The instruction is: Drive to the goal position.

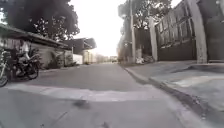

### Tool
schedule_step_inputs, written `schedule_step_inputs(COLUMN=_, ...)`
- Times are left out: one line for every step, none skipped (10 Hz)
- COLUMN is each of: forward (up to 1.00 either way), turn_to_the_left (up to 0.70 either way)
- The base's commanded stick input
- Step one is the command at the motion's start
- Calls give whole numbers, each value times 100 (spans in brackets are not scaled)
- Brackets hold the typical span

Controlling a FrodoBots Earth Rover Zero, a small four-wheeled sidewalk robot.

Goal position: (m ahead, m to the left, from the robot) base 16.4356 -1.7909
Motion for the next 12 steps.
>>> schedule_step_inputs(forward=100, turn_to_the_left=0)
schedule_step_inputs(forward=100, turn_to_the_left=0)
schedule_step_inputs(forward=100, turn_to_the_left=0)
schedule_step_inputs(forward=100, turn_to_the_left=0)
schedule_step_inputs(forward=100, turn_to_the_left=0)
schedule_step_inputs(forward=100, turn_to_the_left=0)
schedule_step_inputs(forward=100, turn_to_the_left=0)
schedule_step_inputs(forward=100, turn_to_the_left=0)
schedule_step_inputs(forward=100, turn_to_the_left=0)
schedule_step_inputs(forward=100, turn_to_the_left=0)
schedule_step_inputs(forward=100, turn_to_the_left=0)
schedule_step_inputs(forward=100, turn_to_the_left=0)
